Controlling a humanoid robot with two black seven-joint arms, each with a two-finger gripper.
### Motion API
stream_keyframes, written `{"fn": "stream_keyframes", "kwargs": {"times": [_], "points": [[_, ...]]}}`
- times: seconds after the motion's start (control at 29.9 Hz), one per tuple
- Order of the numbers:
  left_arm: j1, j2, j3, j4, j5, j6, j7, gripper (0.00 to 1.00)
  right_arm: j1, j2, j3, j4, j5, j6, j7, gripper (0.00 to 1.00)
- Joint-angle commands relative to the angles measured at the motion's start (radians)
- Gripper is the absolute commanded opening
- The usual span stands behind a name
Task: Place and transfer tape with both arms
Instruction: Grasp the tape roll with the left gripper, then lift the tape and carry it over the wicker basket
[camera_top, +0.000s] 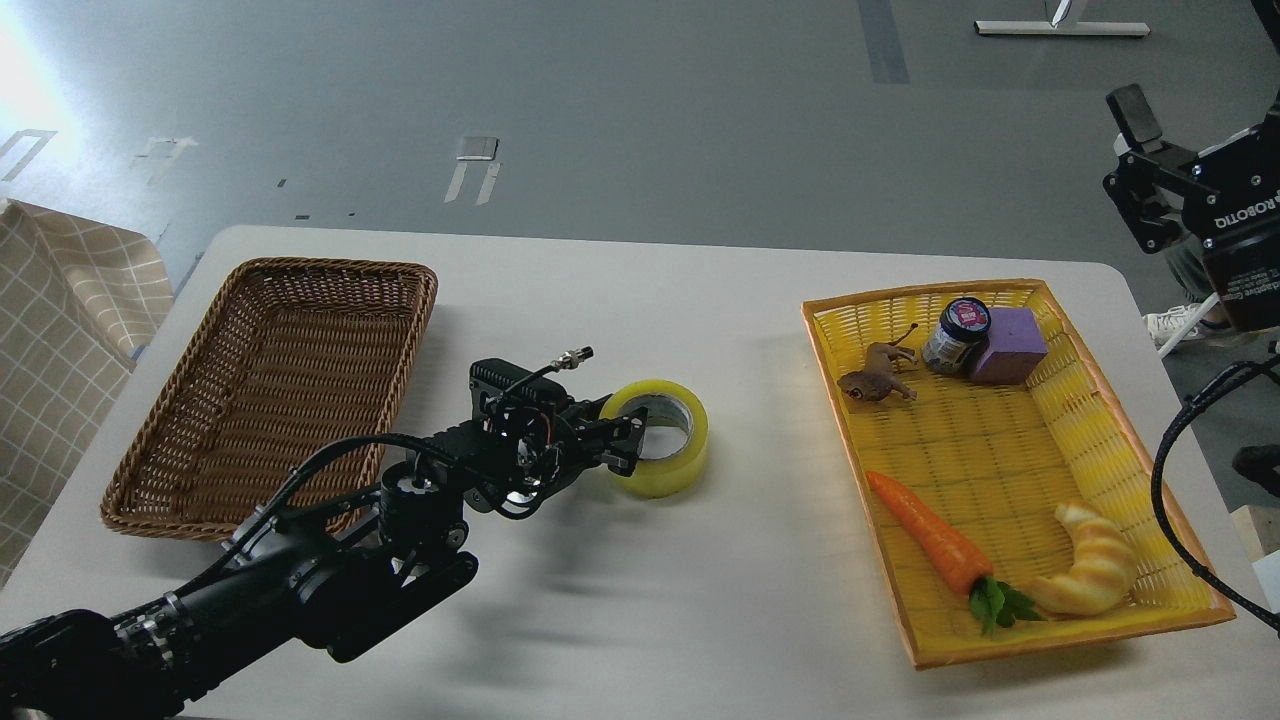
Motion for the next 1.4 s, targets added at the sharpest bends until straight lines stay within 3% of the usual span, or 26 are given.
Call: {"fn": "stream_keyframes", "kwargs": {"times": [0.0, 0.5, 0.63, 0.8, 1.0, 1.37], "points": [[-0.039, 0.022, 0.000, -0.007, -0.096, -0.077, 0.001, 0.04, -0.005, 0.001, 0.005, 0.001, 0.000, 0.000, 0.000, 1.00], [-0.079, 0.065, -0.005, -0.048, -0.139, -0.088, 0.002, 0.00, -0.045, 0.014, 0.009, 0.003, 0.000, 0.000, 0.000, 1.00], [-0.096, 0.068, -0.005, -0.140, -0.140, -0.100, 0.044, 0.00, -0.047, 0.014, 0.009, 0.001, 0.000, 0.000, 0.000, 1.00], [-0.127, 0.082, -0.012, -0.177, -0.142, -0.117, 0.056, 0.00, -0.056, 0.014, 0.009, 0.001, -0.001, 0.000, 0.000, 1.00], [-0.179, 0.173, -0.017, -0.335, -0.192, -0.208, 0.079, 0.00, -0.056, 0.014, 0.012, -0.002, -0.001, 0.000, 0.000, 1.00], [-0.277, 0.216, -0.017, -0.366, -0.200, -0.262, 0.091, 0.00, -0.058, 0.029, 0.014, 0.000, -0.001, 0.000, 0.000, 1.00]]}}
